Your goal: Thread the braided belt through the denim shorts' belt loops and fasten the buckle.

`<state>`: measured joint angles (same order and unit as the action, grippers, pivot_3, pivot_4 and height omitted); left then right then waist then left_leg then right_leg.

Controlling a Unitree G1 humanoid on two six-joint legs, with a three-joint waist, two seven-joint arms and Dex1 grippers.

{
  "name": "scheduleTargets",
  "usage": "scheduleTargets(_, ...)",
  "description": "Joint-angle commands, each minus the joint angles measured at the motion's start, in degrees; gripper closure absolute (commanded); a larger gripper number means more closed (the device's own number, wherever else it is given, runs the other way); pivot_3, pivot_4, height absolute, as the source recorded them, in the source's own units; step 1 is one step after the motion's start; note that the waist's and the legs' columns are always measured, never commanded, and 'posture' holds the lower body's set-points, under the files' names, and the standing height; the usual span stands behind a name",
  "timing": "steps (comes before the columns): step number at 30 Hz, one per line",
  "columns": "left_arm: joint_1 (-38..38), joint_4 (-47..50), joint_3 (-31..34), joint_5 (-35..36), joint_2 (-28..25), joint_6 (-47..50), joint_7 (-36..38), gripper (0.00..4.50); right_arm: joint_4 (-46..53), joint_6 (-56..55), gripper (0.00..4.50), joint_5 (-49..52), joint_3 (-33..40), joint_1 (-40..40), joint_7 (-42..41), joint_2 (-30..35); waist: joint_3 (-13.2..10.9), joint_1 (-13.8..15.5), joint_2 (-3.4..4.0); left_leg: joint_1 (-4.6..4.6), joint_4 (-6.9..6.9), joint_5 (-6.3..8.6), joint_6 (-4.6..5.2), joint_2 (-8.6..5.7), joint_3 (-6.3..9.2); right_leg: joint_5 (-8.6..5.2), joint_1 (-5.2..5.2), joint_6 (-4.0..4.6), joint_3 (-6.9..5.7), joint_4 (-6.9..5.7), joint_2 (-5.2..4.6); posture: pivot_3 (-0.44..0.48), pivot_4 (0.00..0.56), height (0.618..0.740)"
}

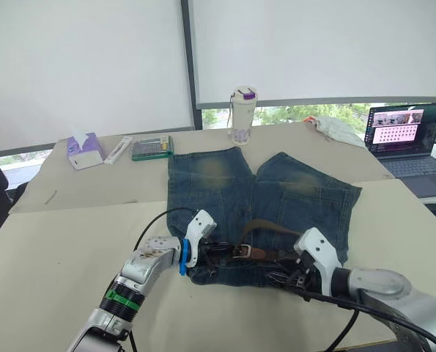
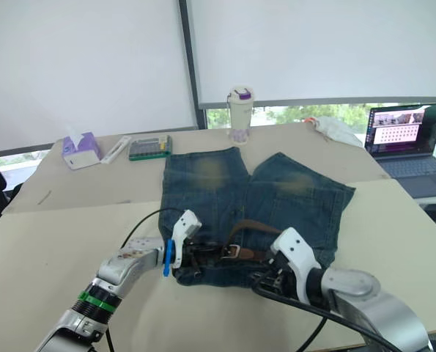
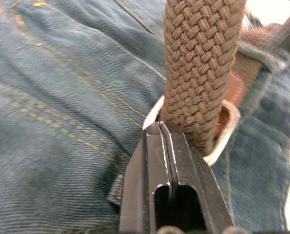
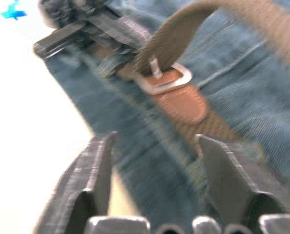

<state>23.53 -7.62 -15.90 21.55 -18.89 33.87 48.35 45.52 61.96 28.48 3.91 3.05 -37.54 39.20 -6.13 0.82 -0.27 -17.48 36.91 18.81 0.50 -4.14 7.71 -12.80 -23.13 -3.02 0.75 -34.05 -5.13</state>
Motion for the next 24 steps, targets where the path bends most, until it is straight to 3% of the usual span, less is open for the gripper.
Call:
scheduleTargets(1,-2.2,-3.6,2.2,1.5,0.7,5.2,-0.7,4.5,1.2,-2.0,3.31,0.4,2.9,0.9,1.6,-0.1,0.0,-0.2,0.07,0.0,0.0,0.0,0.0,0.0,-0.02,0.0,0.0,0.0,0.01,0.0,0.0,0.0,0.15,0.74)
scheduleTargets(5,-2.3,-3.1,2.5,0.9,0.0,5.9,0.3,4.5,0.5,-3.4,4.47,-0.1,2.7,0.3,3.3,-0.8,-0.1,-0.4,0.16,0.0,-0.01,-0.09,-0.17,0.01,-0.06,-0.01,-0.01,-0.02,0.02,0.0,0.04,0.0,0.15,0.74)
scheduleTargets(10,-2.3,-2.8,2.9,0.4,-0.5,5.0,0.6,4.5,1.8,-4.8,4.47,2.1,4.9,1.2,2.4,-0.7,-0.2,-0.4,0.21,0.01,-0.01,-0.14,-0.25,0.01,-0.08,-0.01,-0.02,-0.02,0.03,0.0,0.05,0.0,0.15,0.74)
scheduleTargets(11,-2.3,-2.7,3.2,0.5,-0.5,4.9,0.6,4.5,3.0,-5.3,3.91,2.2,5.7,3.4,0.7,1.4,-0.2,-0.4,0.23,0.01,-0.01,-0.13,-0.25,0.01,-0.08,-0.01,-0.02,-0.02,0.03,0.0,0.04,0.0,0.15,0.74)
scheduleTargets(13,-2.7,-1.8,3.0,0.1,-0.9,3.9,0.8,4.5,3.7,-6.0,3.41,-0.6,7.1,7.4,0.5,5.2,-0.2,-0.2,0.28,0.0,-0.01,-0.13,-0.24,0.0,-0.08,-0.02,-0.02,-0.03,0.03,0.01,0.02,0.0,0.15,0.74)
scheduleTargets(16,-3.8,0.7,3.4,0.6,-1.2,3.7,0.8,4.5,3.4,-9.3,2.3,-6.2,9.2,11.2,2.3,10.1,-0.2,-0.5,0.23,-0.01,-0.02,-0.13,-0.23,0.01,-0.13,-0.06,-0.02,-0.08,0.05,0.02,0.03,0.0,0.15,0.74)
scheduleTargets(19,-5.0,3.6,4.7,1.7,-1.4,4.6,0.2,4.5,3.9,-12.7,2.3,-8.1,10.5,9.4,3.5,10.5,-0.3,-1.1,0.25,0.03,-0.04,-0.11,-0.24,0.07,-0.27,-0.06,-0.03,-0.1,0.15,0.02,0.01,0.0,0.15,0.74)
scheduleTargets(24,-7.6,7.5,4.2,0.2,-3.4,1.9,0.5,4.5,1.7,-17.4,2.3,-15.2,2.4,-1.7,6.5,12.5,-0.7,-1.5,0.34,0.02,-0.06,-0.13,-0.25,0.08,-0.26,-0.08,-0.02,-0.13,0.13,0.01,0.07,0.0,0.15,0.74)
